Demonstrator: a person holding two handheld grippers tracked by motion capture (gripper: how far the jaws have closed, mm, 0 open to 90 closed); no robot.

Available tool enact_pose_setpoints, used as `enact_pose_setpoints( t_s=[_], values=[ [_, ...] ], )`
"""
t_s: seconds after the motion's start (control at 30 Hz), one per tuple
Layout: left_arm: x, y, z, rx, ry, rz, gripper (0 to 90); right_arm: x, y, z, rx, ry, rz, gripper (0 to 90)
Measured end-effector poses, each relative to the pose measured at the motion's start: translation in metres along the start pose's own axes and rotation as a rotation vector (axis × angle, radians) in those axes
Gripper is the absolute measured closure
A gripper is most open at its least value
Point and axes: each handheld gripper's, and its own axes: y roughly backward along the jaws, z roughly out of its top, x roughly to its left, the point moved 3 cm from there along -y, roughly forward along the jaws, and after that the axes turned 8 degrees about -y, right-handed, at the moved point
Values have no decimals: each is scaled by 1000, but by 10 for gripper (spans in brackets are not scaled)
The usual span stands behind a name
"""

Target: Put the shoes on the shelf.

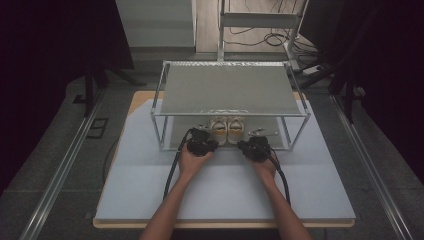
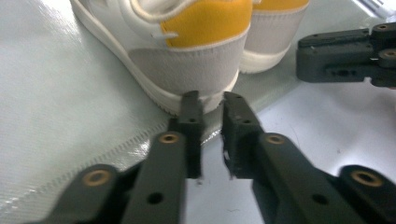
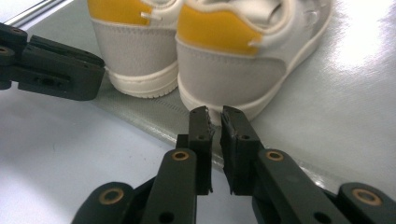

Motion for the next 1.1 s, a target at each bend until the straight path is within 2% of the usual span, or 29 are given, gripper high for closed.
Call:
enact_pose_setpoints(
  t_s=[0.07,0.1,0.13,0.17,0.23,0.27,0.3,0.33,0.4,0.47,0.67,0.73,0.87,1.0,1.1],
  values=[
    [1,7,0,-18,-6,17,713,0,5,-2,-7,0,2,737],
    [-1,9,-1,-23,26,25,693,0,7,-3,-9,0,7,716],
    [-1,12,-1,-30,35,30,673,-1,8,-4,-13,3,11,685],
    [1,15,-2,-37,11,32,649,0,10,-5,-19,2,14,660],
    [0,18,-3,-42,22,40,615,0,14,-7,-13,3,25,605],
    [1,23,-5,-46,-2,36,596,1,15,-7,-11,2,39,585],
    [0,26,-6,-49,-6,29,573,2,17,-8,-10,9,47,573],
    [-1,28,-7,-62,-10,23,548,3,19,-8,-12,15,52,571],
    [-6,33,-10,-74,16,25,521,6,25,-8,-30,28,69,565],
    [-8,38,-13,-79,19,18,495,9,30,-9,-30,46,88,555],
    [-12,54,-27,-83,-5,29,470,15,46,-12,-35,82,123,533],
    [-13,60,-33,-78,-11,28,457,15,51,-13,-32,81,131,525],
    [-14,71,-48,-75,2,6,427,12,61,-18,-33,77,140,513],
    [-14,77,-60,-67,4,8,407,9,70,-22,-38,72,143,505],
    [-13,85,-77,-56,7,17,399,4,80,-29,-49,62,143,498]
  ],
)
